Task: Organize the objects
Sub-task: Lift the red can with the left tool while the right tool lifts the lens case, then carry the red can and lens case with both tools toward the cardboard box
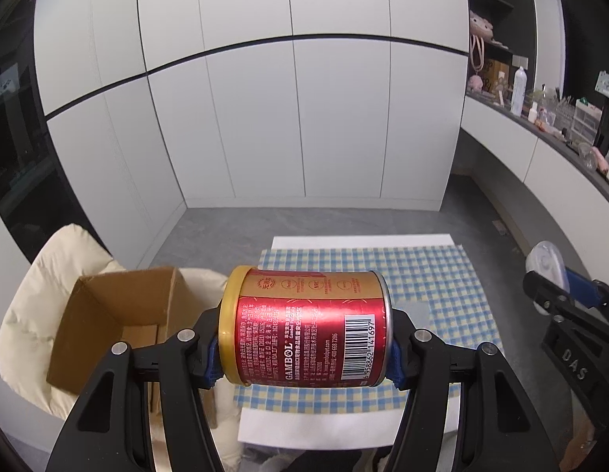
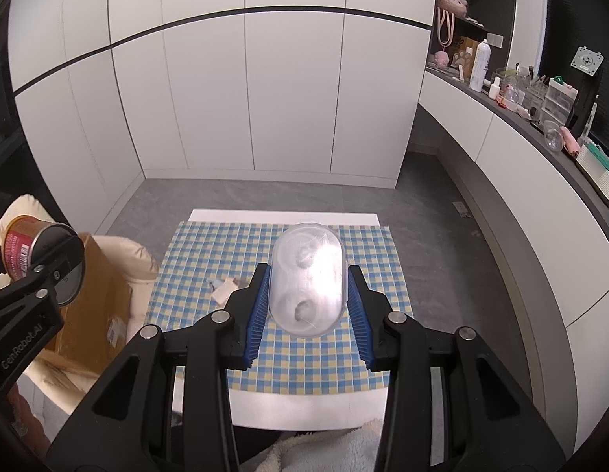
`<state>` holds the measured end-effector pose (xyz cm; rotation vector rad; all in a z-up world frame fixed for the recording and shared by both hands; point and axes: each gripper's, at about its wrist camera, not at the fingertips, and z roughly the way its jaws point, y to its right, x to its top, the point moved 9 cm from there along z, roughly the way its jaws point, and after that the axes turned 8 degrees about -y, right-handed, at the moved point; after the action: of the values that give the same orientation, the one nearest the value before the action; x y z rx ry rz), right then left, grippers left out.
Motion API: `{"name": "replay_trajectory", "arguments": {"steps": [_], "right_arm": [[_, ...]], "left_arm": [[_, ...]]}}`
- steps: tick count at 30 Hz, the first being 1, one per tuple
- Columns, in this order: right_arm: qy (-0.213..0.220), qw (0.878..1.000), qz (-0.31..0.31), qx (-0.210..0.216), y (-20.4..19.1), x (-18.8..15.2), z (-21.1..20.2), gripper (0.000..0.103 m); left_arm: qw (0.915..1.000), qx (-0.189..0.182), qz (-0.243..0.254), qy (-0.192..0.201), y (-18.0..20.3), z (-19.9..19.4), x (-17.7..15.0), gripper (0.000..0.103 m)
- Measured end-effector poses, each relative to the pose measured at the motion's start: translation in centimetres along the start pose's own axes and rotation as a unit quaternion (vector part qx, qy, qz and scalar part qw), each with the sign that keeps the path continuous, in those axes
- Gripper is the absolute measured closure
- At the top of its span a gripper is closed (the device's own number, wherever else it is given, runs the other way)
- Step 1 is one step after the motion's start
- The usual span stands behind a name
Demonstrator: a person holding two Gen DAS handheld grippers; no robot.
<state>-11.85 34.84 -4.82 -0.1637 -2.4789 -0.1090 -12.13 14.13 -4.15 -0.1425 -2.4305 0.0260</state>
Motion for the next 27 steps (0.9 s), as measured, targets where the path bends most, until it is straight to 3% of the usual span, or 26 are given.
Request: {"name": "replay_trajectory", "arguments": {"steps": [18, 27], "right_arm": [[-0.02, 0.999, -0.022, 0.019, -1.6, -7.5, -1.8, 0.063], [-0.047, 0.997, -0.038, 0.038, -2.8, -12.6, -1.7, 0.063]], "left_arm": [[0.9996, -0.004, -0.01, -0.025, -2.0, -1.4, -6.4, 0.041], [0.9978, -0.023, -0.013, -0.061, -3.0, -1.6, -10.8, 0.041]]}}
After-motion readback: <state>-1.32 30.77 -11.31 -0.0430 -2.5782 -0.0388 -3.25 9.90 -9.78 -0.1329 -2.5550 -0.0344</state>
